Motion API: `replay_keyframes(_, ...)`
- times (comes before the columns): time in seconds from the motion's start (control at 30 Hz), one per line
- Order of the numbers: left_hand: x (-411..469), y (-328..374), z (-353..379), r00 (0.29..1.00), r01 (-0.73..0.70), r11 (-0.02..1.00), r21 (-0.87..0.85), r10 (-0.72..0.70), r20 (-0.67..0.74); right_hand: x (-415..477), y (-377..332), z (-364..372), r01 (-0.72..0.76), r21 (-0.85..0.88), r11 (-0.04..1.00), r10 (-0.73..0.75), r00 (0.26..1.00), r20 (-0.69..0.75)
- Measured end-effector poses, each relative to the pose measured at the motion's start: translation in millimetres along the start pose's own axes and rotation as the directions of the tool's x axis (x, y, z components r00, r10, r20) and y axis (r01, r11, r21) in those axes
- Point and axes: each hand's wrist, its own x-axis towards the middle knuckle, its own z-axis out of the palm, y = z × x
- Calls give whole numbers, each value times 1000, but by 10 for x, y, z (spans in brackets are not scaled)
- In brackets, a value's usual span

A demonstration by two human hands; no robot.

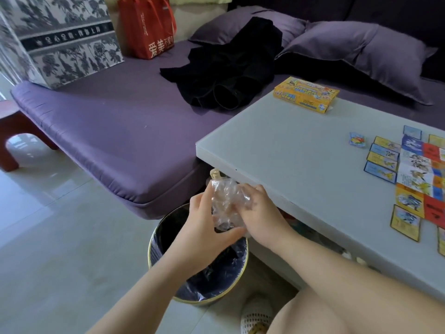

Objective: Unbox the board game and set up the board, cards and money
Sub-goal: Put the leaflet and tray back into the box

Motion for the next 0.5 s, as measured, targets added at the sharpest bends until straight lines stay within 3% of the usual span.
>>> replay_keyframes(0.13, -5, -165, 54, 971, -52, 964, 262, 110, -211, -47, -6, 201, -193, 337, 922, 191, 981, 38)
replay_keyframes(0.2, -23, -260, 84, 963, -23, 959, 281, 97, -252, -31, 49, 234, -252, 248, 936, 244, 968, 62)
replay_keyframes(0.3, 9, -535, 155, 964, 118, 942, 315, -33, -264, -17, 132, 245, -296, -27, 955, 296, 943, 154)
replay_keyframes(0.33, 34, -640, 171, 970, 166, 903, 395, -76, -233, -24, 159, 260, -286, -98, 953, 300, 931, 207)
replay_keyframes(0.4, 98, -857, 224, 981, 196, 719, 667, -152, -124, -36, 203, 290, -245, -216, 945, 299, 914, 274)
replay_keyframes(0.5, 129, -1145, 335, 972, 125, 465, 876, -236, -14, -33, 269, 294, -237, -242, 941, 306, 902, 306)
